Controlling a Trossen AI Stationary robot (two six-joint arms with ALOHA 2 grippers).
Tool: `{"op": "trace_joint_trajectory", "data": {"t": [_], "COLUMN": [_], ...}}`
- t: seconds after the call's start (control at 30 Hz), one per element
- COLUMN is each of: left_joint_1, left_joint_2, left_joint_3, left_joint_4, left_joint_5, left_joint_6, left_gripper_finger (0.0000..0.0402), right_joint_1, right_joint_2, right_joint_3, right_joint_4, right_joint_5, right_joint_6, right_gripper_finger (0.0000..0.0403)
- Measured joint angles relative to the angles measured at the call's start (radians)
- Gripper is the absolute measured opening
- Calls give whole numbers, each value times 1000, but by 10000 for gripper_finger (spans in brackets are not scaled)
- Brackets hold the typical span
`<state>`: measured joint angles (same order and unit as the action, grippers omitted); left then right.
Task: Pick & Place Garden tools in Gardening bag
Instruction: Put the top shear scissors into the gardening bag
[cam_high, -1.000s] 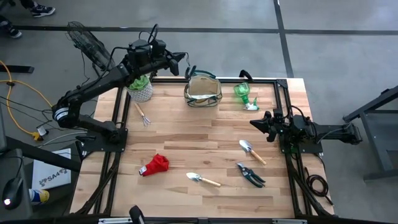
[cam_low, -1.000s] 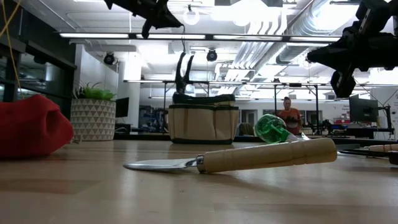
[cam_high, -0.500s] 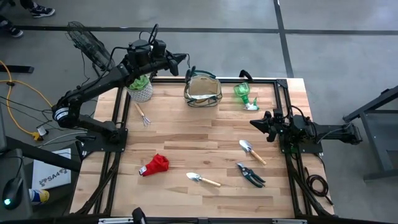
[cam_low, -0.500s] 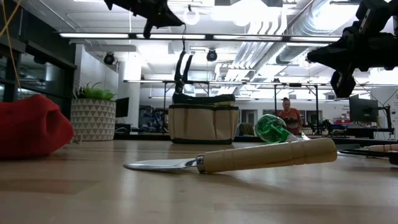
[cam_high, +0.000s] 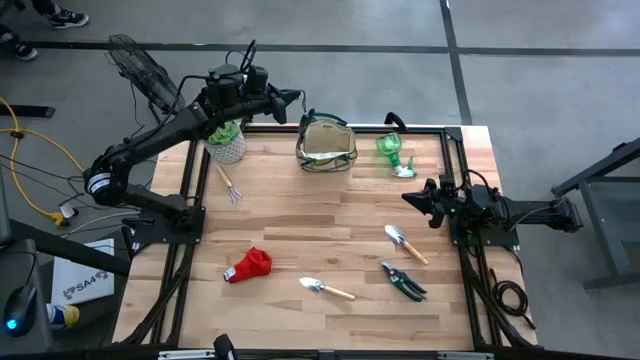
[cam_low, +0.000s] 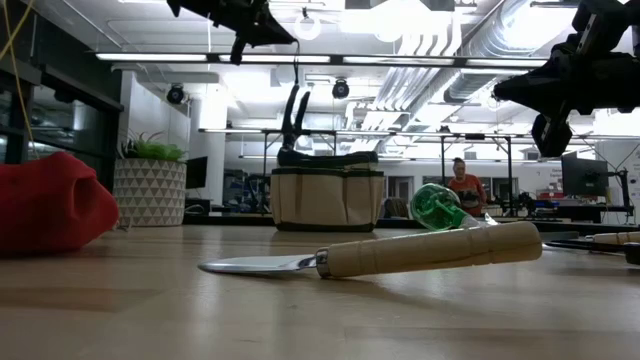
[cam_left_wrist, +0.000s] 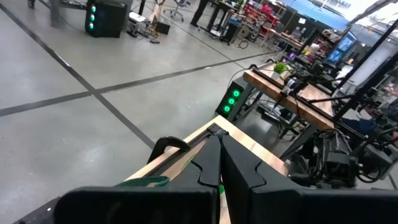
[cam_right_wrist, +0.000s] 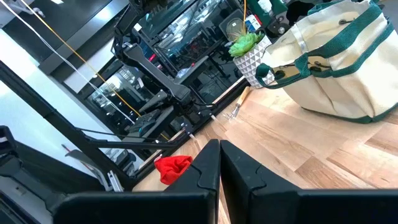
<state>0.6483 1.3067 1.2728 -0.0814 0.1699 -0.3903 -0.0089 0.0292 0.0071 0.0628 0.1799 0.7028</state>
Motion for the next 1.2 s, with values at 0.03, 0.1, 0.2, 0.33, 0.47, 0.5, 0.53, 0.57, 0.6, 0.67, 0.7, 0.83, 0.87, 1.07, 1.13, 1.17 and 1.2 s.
{"op": "trace_joint_trajectory", "data": {"t": [0.03,0.1,0.2,0.33,0.47,0.5,0.53,0.57,0.6,0.67,0.7,0.83,0.87,1.07,1.13,1.17,1.2], "left_joint_1": [0,0,0,12,36,36,36,37,43,55,62,93,101,119,132,142,150], "left_joint_2": [0,0,-1,-7,-23,-22,-22,-23,-23,-30,-32,-34,-35,-37,-42,-46,-48], "left_joint_3": [0,-1,-25,-69,-93,-96,-102,-106,-107,-107,-107,-128,-139,-198,-214,-220,-222], "left_joint_4": [-3,-4,20,34,93,102,109,116,119,121,122,129,137,177,216,237,260], "left_joint_5": [0,0,6,9,40,42,42,46,51,62,64,81,87,112,139,154,167], "left_joint_6": [0,0,-8,-33,-66,-76,-84,-86,-87,-87,-86,-94,-105,-143,-168,-184,-194], "left_gripper_finger": [0,0,0,0,0,0,0,0,0,0,0,0,0,0,0,0,0], "right_joint_1": [0,0,0,0,0,0,0,0,0,0,0,0,0,0,0,0,0], "right_joint_2": [0,0,0,0,0,0,0,0,0,0,0,0,0,0,0,0,0], "right_joint_3": [0,0,0,0,0,0,0,0,0,0,0,0,0,0,0,0,0], "right_joint_4": [0,0,0,0,0,0,0,0,0,0,0,0,0,0,0,0,0], "right_joint_5": [0,0,0,0,0,0,0,0,0,0,0,0,0,0,0,0,0], "right_joint_6": [0,0,0,0,0,0,0,0,0,0,0,0,0,0,0,0,0], "right_gripper_finger": [2,2,2,2,2,2,2,2,2,2,2,2,2,2,2,2,2]}}
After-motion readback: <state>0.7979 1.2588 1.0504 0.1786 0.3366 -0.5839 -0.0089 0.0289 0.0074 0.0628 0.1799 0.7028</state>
